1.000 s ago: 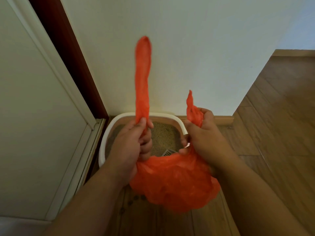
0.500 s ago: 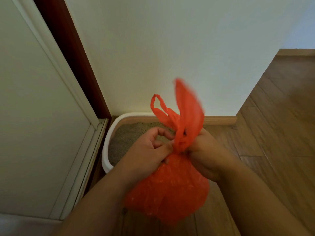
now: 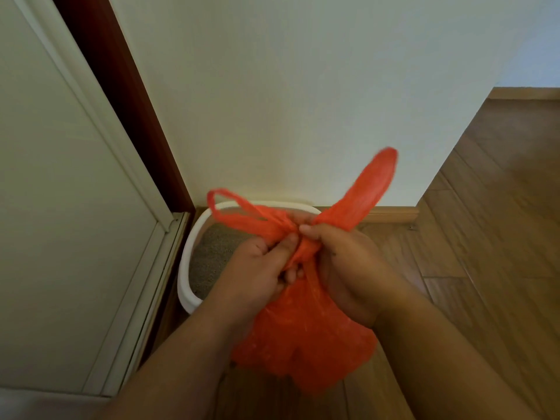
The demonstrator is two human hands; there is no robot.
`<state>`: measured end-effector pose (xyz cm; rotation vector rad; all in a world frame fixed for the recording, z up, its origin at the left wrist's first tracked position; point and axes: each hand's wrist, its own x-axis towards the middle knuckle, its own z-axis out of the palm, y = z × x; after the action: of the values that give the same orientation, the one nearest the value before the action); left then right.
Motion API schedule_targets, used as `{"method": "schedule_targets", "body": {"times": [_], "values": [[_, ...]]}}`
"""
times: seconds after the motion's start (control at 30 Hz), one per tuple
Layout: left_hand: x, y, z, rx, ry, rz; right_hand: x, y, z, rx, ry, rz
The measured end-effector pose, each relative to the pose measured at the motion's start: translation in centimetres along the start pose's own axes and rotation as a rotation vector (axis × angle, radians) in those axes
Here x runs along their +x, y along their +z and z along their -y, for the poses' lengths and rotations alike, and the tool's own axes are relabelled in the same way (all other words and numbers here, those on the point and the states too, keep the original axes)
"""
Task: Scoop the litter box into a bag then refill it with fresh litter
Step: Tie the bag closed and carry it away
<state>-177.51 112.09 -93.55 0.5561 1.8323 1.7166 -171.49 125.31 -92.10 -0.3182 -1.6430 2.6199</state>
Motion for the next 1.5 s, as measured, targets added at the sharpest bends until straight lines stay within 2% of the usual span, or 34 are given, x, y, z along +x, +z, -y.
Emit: {"method": "schedule_targets", "body": {"times": [0.1,0.27,0.33,0.43,0.5,0.67,0.87,0.97,1.17,1.33,1.5], "values": [[0.2,0.1,0.0,-0.055,-0.006,-0.065,0.1,0.0,0.1,-0.043,-0.029,-0.099],[-0.5,1.2,-0.3,-0.078,0.028,-0.015,0.5,-0.7,0.0,-0.278,-0.061,-0.38],[-1.1,1.5,-1.1,-0.082,0.069,0.034,0.5,-1.0,0.2,-0.323,-0.074,-0.403],[-1.5,1.1,-1.7,0.091,0.205,0.13,0.4,-1.3,0.7,-0.242,-0.015,-0.407],[-1.2,0.8,-1.5,0.218,0.259,0.096,0.4,-1.5,0.6,-0.133,0.059,-0.417],[-0.9,1.3,-1.2,0.21,0.246,-0.12,0.8,-1.2,-0.1,0.027,-0.025,-0.359],[-0.3,0.2,-1.2,0.194,0.138,-0.229,0.2,-1.4,-0.1,-0.225,-0.135,-0.199],[0.0,-0.4,-0.9,0.225,0.141,-0.245,0.0,-1.4,0.1,-0.35,-0.112,-0.085],[0.1,-0.8,-0.7,0.436,0.124,-0.222,0.4,-2.1,-0.1,-0.532,-0.145,-0.157],[0.6,-1.8,-0.5,0.434,0.064,-0.294,0.3,-2.1,-0.1,-0.552,-0.173,-0.129],[0.7,-1.7,-0.7,0.29,0.049,-0.251,0.0,-1.7,-0.1,-0.565,-0.183,-0.089]]}}
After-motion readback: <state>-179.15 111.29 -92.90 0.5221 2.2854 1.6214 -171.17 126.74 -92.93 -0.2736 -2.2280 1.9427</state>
